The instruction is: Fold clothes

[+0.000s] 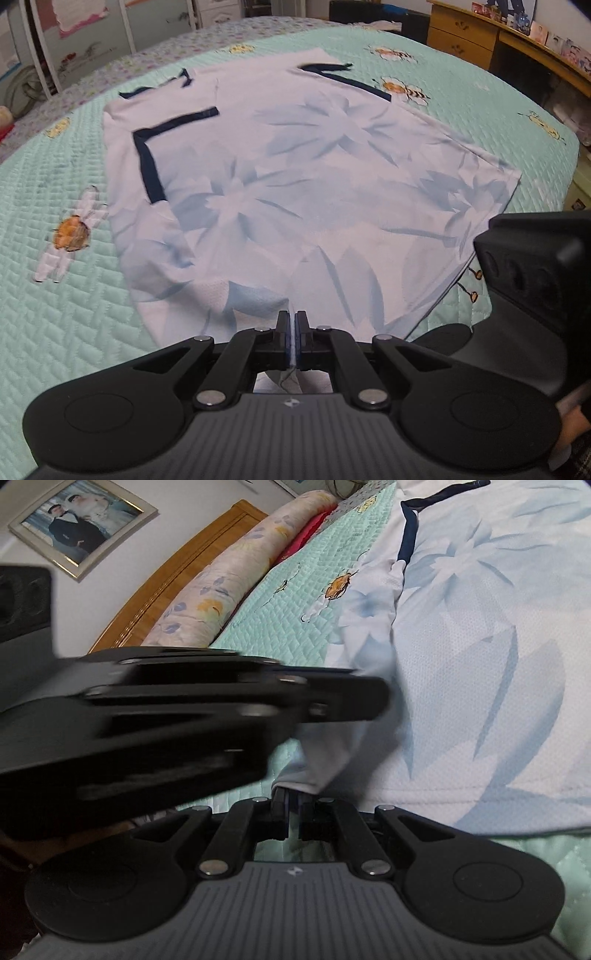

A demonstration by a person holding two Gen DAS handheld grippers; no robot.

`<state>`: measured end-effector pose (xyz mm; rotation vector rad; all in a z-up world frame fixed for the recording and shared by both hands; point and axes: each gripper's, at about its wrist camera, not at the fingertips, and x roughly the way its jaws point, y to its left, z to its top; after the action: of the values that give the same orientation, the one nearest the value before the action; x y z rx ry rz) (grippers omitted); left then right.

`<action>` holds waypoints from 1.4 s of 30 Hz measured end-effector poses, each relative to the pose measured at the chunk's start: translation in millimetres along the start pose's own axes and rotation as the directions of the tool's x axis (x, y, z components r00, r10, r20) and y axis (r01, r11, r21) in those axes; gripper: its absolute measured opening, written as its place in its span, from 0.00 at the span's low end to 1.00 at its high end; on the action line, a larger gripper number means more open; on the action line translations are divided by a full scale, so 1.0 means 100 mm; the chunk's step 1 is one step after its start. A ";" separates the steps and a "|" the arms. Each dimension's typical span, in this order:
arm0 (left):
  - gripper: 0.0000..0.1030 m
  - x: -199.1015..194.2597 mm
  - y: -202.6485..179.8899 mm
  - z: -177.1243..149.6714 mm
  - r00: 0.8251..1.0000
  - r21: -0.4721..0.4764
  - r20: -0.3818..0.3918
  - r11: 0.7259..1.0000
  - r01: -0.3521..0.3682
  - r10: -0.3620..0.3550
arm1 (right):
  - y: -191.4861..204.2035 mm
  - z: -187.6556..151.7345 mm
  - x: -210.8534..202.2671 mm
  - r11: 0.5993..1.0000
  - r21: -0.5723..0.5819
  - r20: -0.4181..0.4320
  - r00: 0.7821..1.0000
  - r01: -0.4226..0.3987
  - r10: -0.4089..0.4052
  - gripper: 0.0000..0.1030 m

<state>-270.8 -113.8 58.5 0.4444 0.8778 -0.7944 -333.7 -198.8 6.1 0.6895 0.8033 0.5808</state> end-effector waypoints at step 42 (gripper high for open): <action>0.54 -0.39 0.12 -0.31 0.971 -0.315 0.238 0.947 0.061 0.017 | -0.62 0.97 -0.77 0.964 0.264 0.167 0.986 -0.028 -0.017 0.47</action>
<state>-292.3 -69.9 72.4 0.0491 0.7700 -0.6925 -287.2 -323.6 42.9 0.9743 0.7281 0.4160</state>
